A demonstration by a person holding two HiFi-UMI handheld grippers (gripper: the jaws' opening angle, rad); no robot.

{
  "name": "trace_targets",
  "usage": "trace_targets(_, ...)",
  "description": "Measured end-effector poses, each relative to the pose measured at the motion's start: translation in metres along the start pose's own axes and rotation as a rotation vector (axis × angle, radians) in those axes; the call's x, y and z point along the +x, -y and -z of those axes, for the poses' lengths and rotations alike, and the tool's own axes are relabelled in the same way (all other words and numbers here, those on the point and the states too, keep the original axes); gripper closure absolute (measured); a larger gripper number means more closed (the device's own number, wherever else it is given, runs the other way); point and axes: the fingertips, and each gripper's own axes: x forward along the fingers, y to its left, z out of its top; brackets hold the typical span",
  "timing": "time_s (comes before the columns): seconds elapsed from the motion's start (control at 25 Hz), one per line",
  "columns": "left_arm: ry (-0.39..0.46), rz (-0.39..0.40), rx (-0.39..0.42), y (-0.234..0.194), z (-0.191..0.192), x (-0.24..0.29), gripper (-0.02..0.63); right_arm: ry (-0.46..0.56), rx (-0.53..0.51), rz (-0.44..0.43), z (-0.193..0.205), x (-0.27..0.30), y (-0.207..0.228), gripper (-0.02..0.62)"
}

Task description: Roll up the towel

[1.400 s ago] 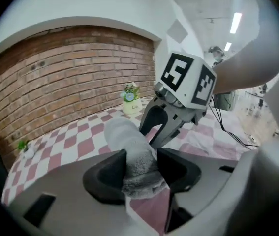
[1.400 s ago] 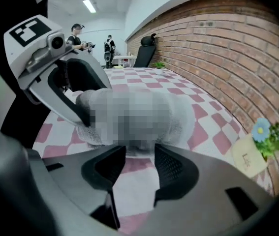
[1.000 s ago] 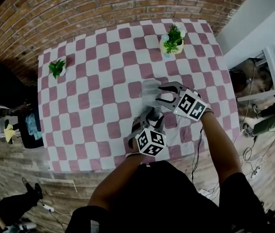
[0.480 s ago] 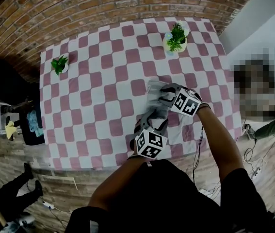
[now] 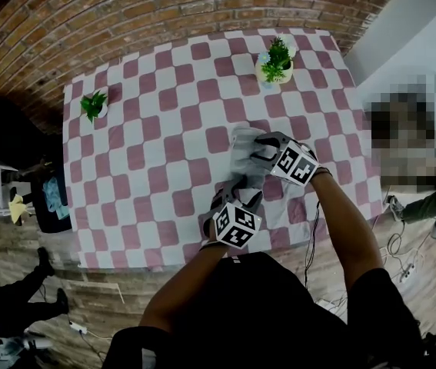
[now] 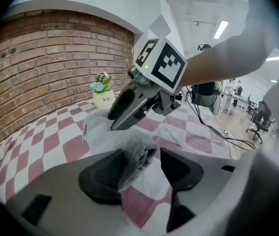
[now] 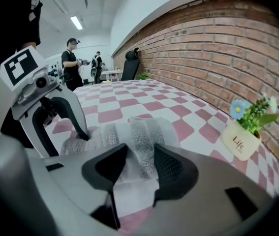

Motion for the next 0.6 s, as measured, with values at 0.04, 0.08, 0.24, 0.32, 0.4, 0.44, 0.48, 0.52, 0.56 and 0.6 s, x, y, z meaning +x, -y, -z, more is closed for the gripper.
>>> trace_targets(0.04, 0.01, -0.004, -0.012, -0.001, -0.002, -0.003, 0.367, 0.028, 0.026, 0.007, -0.002, -0.004, 0.001, 0.431)
trace_targets(0.08, 0.019, -0.008, -0.029, -0.002, -0.004, -0.007, 0.367, 0.054, 0.046, 0.015, -0.004, -0.009, 0.002, 0.426)
trace_targets(0.24, 0.052, -0.02, -0.118, -0.011, -0.01, -0.022, 0.359, 0.123, 0.101, 0.042, -0.004, -0.031, 0.003, 0.379)
trace_targets(0.32, 0.073, -0.031, -0.142, -0.015, -0.014, -0.031, 0.359, 0.179, 0.132, 0.058, -0.008, -0.046, 0.001, 0.372)
trace_targets(0.4, 0.085, -0.039, -0.149, -0.017, -0.017, -0.036, 0.359, 0.233, 0.157, 0.08, -0.011, -0.062, -0.002, 0.368)
trace_targets(0.44, 0.089, -0.044, -0.149, -0.018, -0.018, -0.037, 0.359, 0.25, 0.163, 0.089, -0.012, -0.068, -0.003, 0.368)
trace_targets(0.48, 0.092, -0.048, -0.152, -0.019, -0.019, -0.038, 0.359, 0.26, 0.165, 0.097, -0.013, -0.074, -0.004, 0.368)
trace_targets(0.52, 0.098, -0.052, -0.161, -0.02, -0.02, -0.04, 0.359, 0.267, 0.165, 0.105, -0.013, -0.079, -0.006, 0.368)
trace_targets(0.56, 0.109, -0.055, -0.177, -0.02, -0.022, -0.042, 0.359, 0.277, 0.165, 0.116, -0.014, -0.084, -0.007, 0.368)
trace_targets(0.6, 0.127, -0.057, -0.197, -0.021, -0.024, -0.045, 0.36, 0.293, 0.167, 0.13, -0.016, -0.09, -0.009, 0.368)
